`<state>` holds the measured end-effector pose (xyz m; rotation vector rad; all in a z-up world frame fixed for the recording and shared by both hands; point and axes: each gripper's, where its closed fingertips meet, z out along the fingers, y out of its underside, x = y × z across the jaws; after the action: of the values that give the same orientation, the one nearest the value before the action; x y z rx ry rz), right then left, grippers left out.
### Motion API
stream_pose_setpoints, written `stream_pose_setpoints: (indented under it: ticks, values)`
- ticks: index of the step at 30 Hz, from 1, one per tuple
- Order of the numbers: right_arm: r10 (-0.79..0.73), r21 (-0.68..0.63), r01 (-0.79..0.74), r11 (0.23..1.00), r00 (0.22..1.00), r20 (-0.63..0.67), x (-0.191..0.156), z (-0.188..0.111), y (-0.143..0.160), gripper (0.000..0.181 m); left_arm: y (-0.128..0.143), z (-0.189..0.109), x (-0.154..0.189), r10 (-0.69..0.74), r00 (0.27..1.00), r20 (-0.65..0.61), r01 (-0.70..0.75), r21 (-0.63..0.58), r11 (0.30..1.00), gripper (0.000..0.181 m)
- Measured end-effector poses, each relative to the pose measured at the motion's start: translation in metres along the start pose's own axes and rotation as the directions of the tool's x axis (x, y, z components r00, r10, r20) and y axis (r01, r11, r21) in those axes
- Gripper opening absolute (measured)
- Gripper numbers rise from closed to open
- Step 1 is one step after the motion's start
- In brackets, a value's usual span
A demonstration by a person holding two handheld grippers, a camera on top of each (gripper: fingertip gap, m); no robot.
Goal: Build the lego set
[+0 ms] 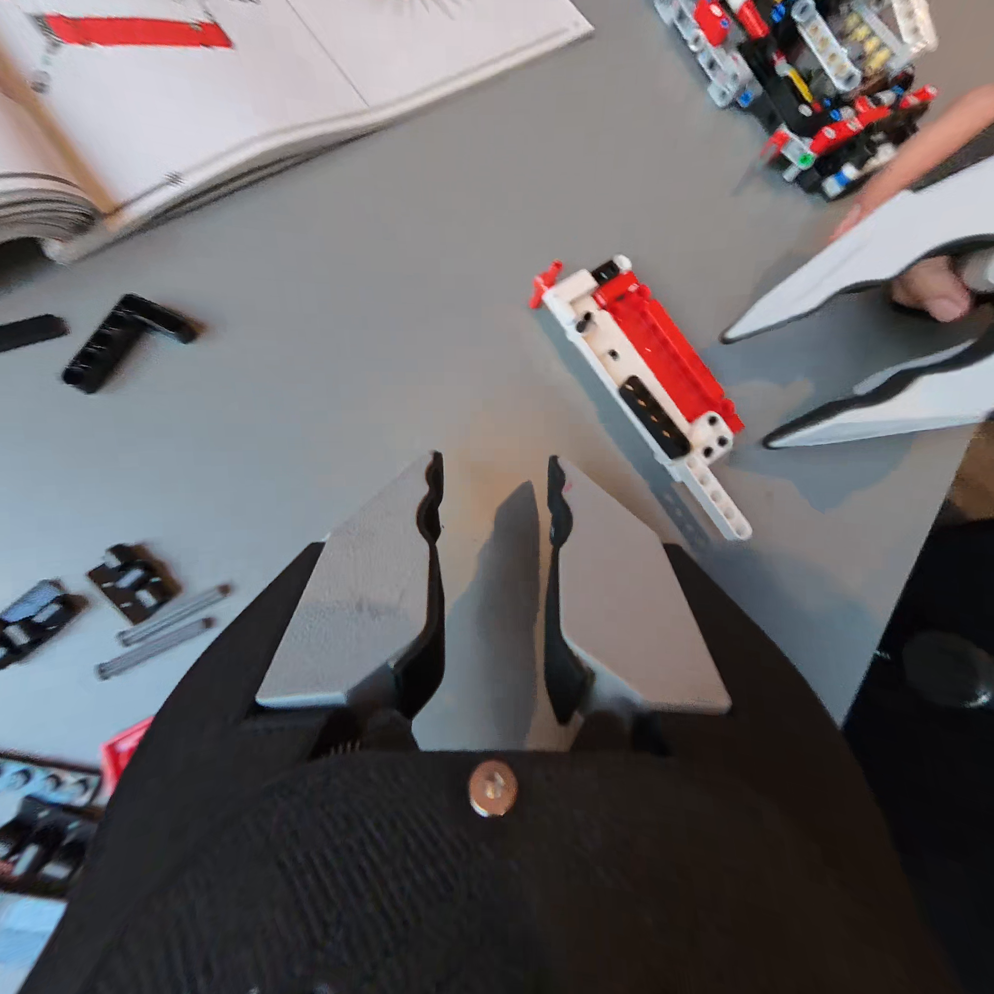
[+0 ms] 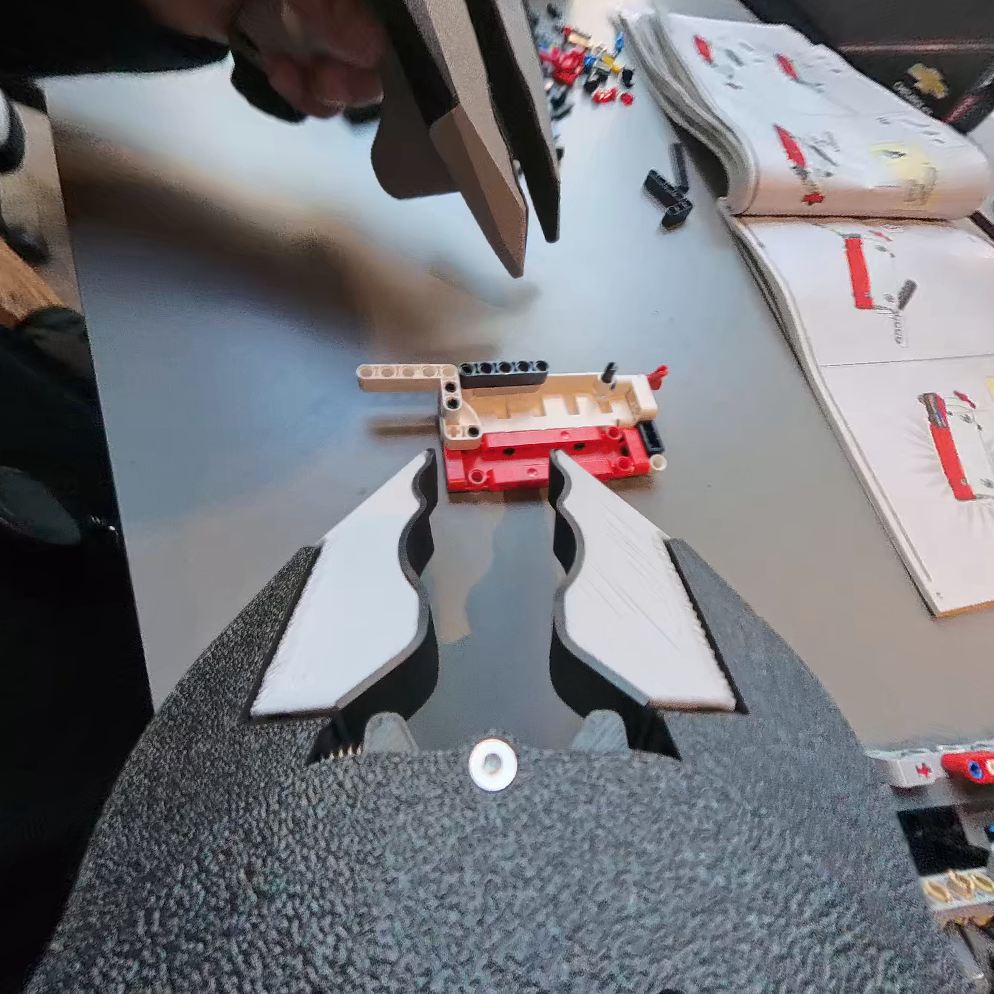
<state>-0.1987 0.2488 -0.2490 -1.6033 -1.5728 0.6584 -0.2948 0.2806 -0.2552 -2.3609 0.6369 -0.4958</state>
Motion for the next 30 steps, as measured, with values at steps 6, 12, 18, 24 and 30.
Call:
stream_pose_setpoints:
  ticks: [6,12,18,24,30]
  values:
    - [-0.165,-0.089,0.167,0.982,0.986,0.025,-0.01,0.018,0.006,0.032,0.014,0.011,0.028,0.046,0.996,-0.074,-0.048,-0.031,0.998,0.035]
    - [-0.19,-0.096,0.191,0.977,0.982,0.022,-0.008,0.025,0.003,0.018,0.012,0.013,0.032,0.0,0.995,-0.098,0.0,-0.002,1.0,0.034]
    - [-0.103,-0.011,0.103,0.995,0.995,-0.004,-0.002,0.015,-0.007,0.016,0.012,0.009,0.012,-0.038,0.999,0.0,0.038,0.03,0.999,0.033]
    - [0.006,0.089,-0.005,0.996,1.0,-0.011,0.004,0.002,-0.018,0.016,0.013,0.008,0.012,-0.045,0.999,0.015,0.045,0.04,0.998,0.034]
    - [0.046,0.098,-0.044,0.994,0.999,-0.015,0.006,-0.004,-0.017,0.016,0.013,0.008,0.012,-0.042,0.999,0.024,0.041,0.037,0.998,0.034]
